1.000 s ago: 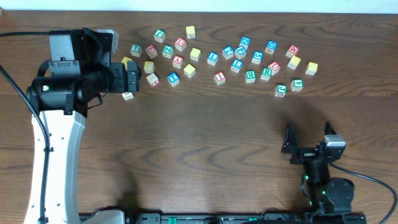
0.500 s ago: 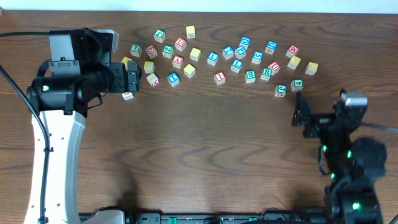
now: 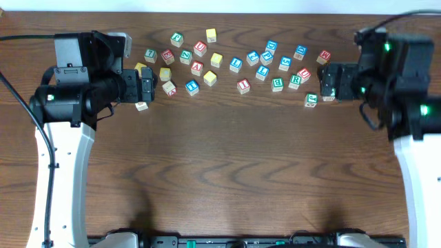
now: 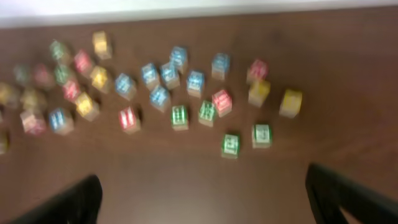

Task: Spell out CORL
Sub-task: 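Raise both arms and move the grippers forward over the block cluster, then lower the left gripper onto a wooden block at the cluster's left edge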

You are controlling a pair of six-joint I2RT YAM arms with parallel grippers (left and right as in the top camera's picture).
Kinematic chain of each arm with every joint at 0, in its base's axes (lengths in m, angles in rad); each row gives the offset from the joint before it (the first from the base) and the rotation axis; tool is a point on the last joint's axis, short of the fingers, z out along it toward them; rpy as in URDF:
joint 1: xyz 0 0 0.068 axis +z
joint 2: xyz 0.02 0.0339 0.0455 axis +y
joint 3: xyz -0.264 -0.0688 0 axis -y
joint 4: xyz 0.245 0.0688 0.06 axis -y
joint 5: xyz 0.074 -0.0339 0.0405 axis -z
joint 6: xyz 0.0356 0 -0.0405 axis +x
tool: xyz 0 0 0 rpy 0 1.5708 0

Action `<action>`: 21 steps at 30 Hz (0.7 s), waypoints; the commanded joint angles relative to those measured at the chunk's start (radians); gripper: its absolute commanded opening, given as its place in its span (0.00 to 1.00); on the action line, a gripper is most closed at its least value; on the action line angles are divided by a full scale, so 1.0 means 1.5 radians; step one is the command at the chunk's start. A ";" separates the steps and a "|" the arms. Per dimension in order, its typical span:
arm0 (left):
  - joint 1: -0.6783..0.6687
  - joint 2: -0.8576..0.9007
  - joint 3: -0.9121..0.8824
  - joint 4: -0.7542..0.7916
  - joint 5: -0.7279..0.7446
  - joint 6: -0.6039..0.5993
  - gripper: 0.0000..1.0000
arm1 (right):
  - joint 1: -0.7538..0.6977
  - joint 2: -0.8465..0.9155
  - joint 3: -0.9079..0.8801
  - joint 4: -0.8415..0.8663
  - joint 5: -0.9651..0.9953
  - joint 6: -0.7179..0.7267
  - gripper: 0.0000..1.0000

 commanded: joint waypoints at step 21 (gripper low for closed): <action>-0.050 0.339 0.304 -0.032 -0.174 -0.097 0.96 | 0.000 0.187 0.136 -0.111 -0.049 -0.039 0.99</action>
